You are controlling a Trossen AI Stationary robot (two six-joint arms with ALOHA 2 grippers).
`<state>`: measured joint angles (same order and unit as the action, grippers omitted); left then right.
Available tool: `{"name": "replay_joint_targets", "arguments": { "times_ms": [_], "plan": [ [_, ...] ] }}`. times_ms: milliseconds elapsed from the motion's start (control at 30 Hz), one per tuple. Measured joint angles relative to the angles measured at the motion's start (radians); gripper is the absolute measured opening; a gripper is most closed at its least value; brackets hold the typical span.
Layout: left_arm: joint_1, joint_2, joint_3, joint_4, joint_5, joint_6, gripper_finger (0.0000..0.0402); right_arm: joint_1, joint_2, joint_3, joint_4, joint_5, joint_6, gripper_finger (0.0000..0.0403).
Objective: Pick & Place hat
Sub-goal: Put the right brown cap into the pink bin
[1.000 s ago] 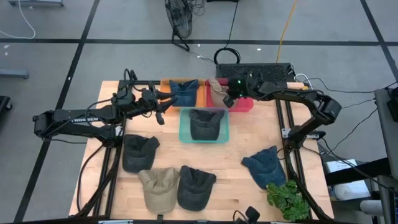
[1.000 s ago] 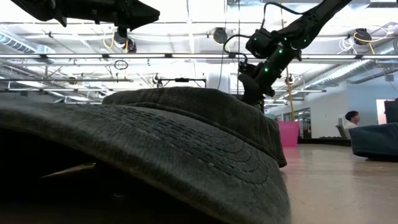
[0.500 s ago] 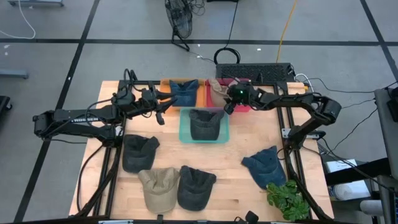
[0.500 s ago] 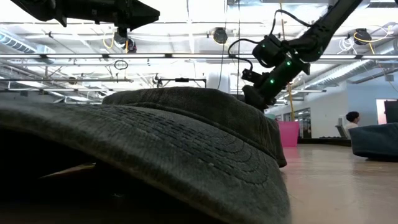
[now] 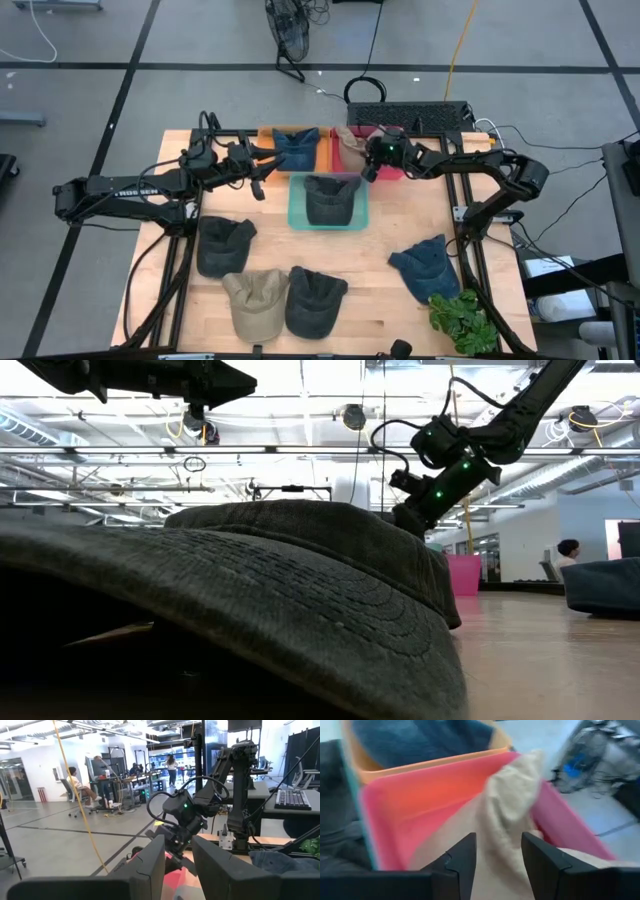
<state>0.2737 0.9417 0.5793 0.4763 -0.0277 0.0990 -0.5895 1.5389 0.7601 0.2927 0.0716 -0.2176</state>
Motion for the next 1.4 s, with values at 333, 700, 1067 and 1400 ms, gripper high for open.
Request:
{"name": "replay_joint_targets", "arguments": {
  "times_ms": [333,700,1067,1400],
  "plan": [
    [-0.001,0.0,0.0,0.0,0.0,0.001,0.0111,0.014,0.068,0.001,0.015,0.04,0.026,0.0134],
    [0.0,0.0,0.0,-0.01,-0.001,0.008,0.0111,0.006,0.075,0.001,0.04,0.189,-0.001,0.0129],
    [0.0,0.0,0.0,-0.01,-0.001,0.011,0.0111,0.004,0.074,0.001,-0.041,0.008,0.049,0.0087],
    [0.0,0.0,0.0,-0.01,-0.001,0.009,0.0111,-0.039,0.075,0.001,-0.06,0.11,0.077,0.0058]
  ]
}}
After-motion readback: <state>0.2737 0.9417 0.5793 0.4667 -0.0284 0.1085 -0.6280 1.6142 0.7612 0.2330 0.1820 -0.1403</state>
